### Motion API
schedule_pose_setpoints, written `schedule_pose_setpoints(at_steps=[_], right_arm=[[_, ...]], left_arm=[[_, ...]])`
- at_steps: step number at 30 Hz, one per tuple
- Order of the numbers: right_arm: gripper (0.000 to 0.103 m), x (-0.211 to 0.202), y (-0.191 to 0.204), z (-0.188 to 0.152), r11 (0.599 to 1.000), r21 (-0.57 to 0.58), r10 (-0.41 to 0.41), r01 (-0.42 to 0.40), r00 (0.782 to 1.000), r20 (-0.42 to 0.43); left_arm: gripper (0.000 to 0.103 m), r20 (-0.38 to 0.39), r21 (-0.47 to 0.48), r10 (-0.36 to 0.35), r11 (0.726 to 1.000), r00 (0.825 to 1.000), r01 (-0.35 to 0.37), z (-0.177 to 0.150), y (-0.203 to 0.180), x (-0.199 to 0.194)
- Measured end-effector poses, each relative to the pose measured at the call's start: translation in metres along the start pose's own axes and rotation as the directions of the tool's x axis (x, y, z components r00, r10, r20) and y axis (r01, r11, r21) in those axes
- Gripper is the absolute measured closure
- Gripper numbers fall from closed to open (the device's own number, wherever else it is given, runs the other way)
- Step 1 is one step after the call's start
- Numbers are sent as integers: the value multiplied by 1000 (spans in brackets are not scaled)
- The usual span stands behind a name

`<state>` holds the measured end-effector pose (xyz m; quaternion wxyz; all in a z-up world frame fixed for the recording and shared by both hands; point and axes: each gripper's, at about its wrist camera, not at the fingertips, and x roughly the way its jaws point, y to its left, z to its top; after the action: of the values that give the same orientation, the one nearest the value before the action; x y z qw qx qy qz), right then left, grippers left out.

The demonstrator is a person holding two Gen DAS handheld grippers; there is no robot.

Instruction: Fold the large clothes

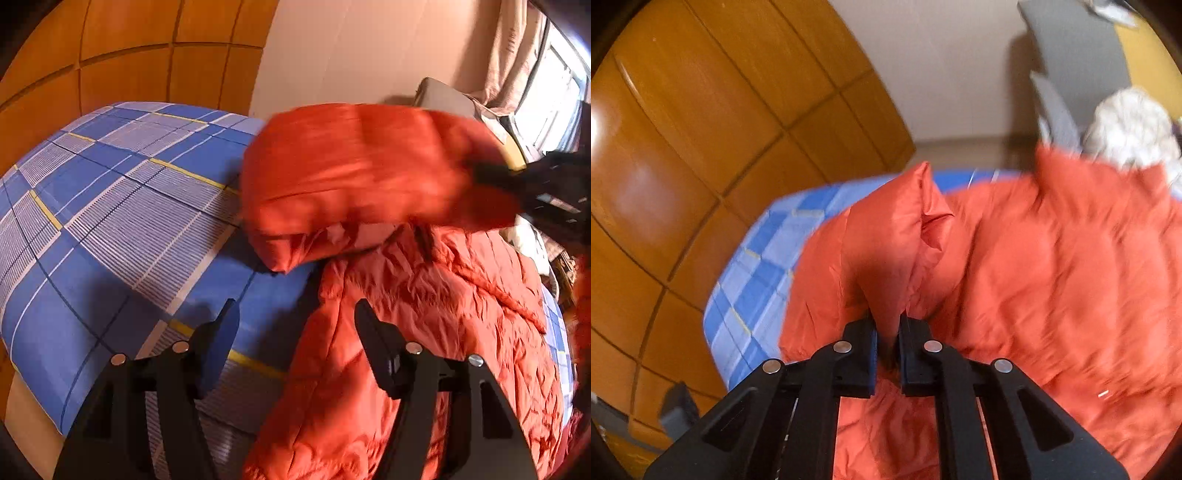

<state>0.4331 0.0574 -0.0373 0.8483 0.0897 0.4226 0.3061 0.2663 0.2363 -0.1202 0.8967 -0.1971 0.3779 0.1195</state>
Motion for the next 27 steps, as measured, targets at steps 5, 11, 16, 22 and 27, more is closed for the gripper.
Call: schedule_pose_setpoints(at_steps=[5, 11, 16, 22, 27], right_arm=[[95, -39, -30, 21, 999, 26, -38, 36, 996, 83], [95, -75, -72, 21, 995, 71, -83, 73, 987, 139], [95, -102, -111, 16, 988, 117, -125, 105, 977, 174], [97, -119, -160, 4, 968, 197, -192, 156, 965, 179], [97, -124, -194, -11, 946, 254, -245, 200, 956, 160]], left_arm=[[35, -6, -12, 15, 1000, 1000, -15, 13, -11, 14], [32, 4, 21, 29, 999, 1000, -29, 31, -44, 33], [32, 2, 53, 67, 996, 998, -67, 43, -65, 55], [33, -27, 72, 101, 992, 994, -99, 48, -76, 78], [40, -43, 89, 93, 992, 995, -89, 50, -80, 87]])
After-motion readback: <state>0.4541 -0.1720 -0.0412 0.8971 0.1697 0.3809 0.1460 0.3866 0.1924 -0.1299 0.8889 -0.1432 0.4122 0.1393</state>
